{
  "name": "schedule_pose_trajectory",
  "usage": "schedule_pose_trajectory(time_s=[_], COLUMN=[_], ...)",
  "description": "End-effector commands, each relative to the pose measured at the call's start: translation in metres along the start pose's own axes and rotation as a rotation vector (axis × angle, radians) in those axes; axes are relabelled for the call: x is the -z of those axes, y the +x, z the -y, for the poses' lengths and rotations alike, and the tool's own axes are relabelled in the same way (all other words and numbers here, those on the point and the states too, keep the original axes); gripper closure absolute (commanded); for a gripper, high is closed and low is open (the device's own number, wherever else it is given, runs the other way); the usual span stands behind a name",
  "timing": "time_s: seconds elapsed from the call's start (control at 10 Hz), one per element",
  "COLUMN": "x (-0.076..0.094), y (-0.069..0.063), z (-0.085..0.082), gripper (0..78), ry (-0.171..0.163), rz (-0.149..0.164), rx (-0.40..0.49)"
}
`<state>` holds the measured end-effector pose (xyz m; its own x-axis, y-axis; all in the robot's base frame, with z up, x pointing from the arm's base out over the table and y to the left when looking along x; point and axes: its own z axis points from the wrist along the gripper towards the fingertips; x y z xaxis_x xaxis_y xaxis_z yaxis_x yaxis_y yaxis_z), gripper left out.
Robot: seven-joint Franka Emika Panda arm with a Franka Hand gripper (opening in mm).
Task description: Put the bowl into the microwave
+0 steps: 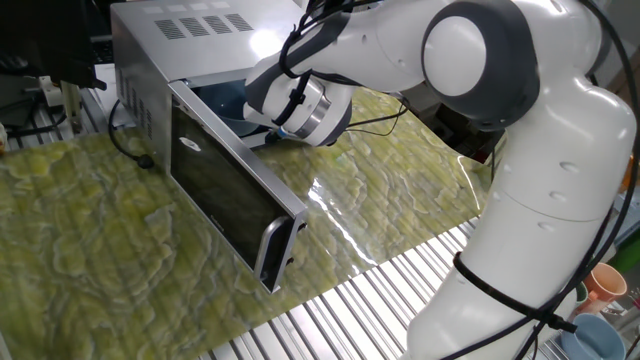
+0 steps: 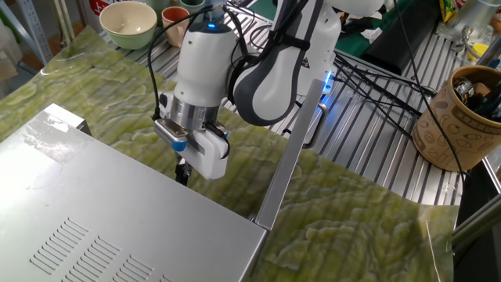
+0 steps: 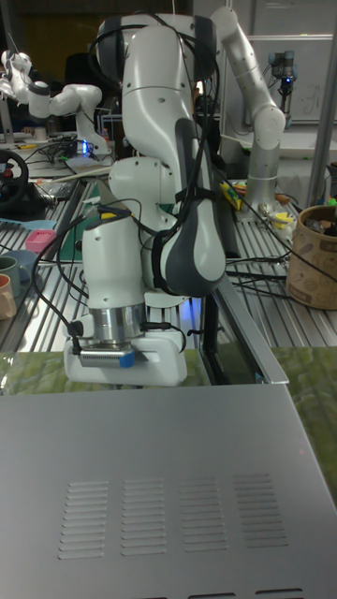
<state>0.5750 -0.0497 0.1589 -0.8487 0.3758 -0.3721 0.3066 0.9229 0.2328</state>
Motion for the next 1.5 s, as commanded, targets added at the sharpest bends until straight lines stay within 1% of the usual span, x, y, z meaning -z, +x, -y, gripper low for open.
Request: schedule_pose_trajectory(time_s=[0.1, 0.3, 0.5, 0.7, 0.8, 1.0, 1.3, 1.5], x=[0.006, 0.008, 0.007, 0.006, 0.006, 0.005, -0.001, -0.002], y=[-0.016, -0.020, -0.020, -0.020, -0.024, -0.027, -0.028, -0.031], z=[-0.002, -0.001, -0.002, -0.003, -0.002, -0.002, -0.005, -0.006], gripper=[76.4, 76.4, 76.4, 76.4, 76.4, 76.4, 76.4, 76.4], ry=[-0.004, -0.005, -0.006, -0.010, -0.010, -0.009, -0.010, -0.010], rz=[0.041, 0.058, 0.061, 0.080, 0.093, 0.091, 0.090, 0.089], rx=[0.010, 0.016, 0.013, 0.014, 0.019, 0.022, 0.019, 0.021])
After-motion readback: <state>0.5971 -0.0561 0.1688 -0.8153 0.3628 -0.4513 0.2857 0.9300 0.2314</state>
